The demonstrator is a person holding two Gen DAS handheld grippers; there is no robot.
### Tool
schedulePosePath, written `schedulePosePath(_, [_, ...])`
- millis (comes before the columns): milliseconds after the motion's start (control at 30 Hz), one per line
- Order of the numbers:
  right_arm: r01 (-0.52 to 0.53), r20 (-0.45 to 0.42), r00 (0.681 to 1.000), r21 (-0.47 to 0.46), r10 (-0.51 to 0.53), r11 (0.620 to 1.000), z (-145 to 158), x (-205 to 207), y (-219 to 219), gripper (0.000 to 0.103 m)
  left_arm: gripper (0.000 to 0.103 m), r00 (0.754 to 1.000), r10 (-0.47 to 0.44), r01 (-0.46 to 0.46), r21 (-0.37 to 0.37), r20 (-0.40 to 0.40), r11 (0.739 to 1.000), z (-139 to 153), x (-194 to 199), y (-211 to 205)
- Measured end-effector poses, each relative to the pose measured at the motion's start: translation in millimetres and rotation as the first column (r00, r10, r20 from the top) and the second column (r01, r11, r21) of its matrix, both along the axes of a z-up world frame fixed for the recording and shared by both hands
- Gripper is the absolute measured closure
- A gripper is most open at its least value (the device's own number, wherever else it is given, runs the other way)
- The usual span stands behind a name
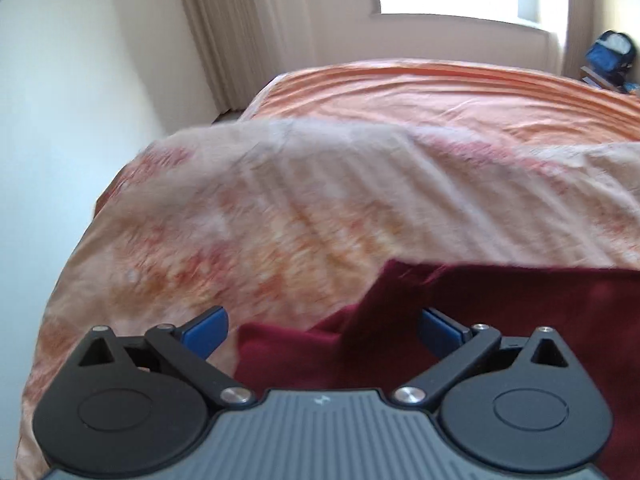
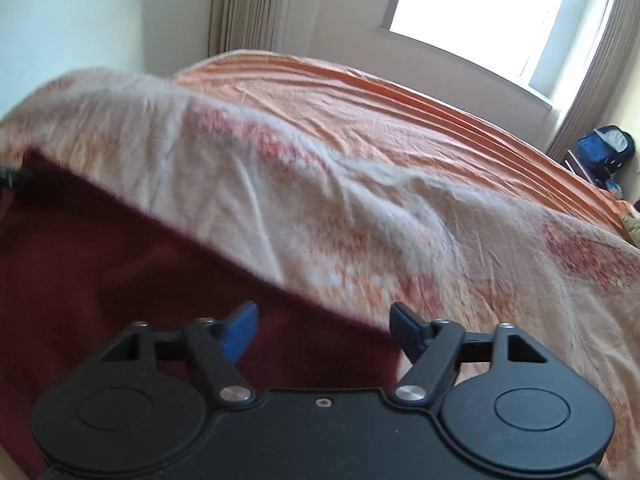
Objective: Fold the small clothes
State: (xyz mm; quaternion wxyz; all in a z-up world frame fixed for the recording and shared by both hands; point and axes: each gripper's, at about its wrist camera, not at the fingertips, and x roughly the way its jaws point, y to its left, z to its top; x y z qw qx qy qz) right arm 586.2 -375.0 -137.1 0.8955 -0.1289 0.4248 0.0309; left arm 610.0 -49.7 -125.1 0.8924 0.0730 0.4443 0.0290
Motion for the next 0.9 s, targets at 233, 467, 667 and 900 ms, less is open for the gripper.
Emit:
schedulePosePath(233, [0.231, -0.046, 0.971, -0.043, -0.233, 0.972, -33, -2, -40, 0.009, 0.000, 0.984, 0.104, -0.100, 0.033, -0.142, 0.994, -41, 15, 20])
schedulePosePath(467, [0.290, -0.042, 0.956, 0.019, -0.289, 0.957, -27, -2, -53, 0.004, 0.000, 0.984, 0.113, -0.116, -0.013, -0.134, 0.993, -29, 11, 30])
schedulePosePath(667, [0.241, -0.008, 0.970, 0.110, -0.242, 0.964, -8, -43, -40, 0.001, 0.000, 0.994, 0.087, -0.089, -0.027, -0.063, 0.996, -10, -25, 39])
schedulePosePath(900, [0.309, -0.056, 0.951, 0.202, -0.304, 0.929, -6, -121, -12, 0.001, 0.000, 0.986, 0.126, -0.140, -0.131, -0.112, 0.981, -9, -91, 54])
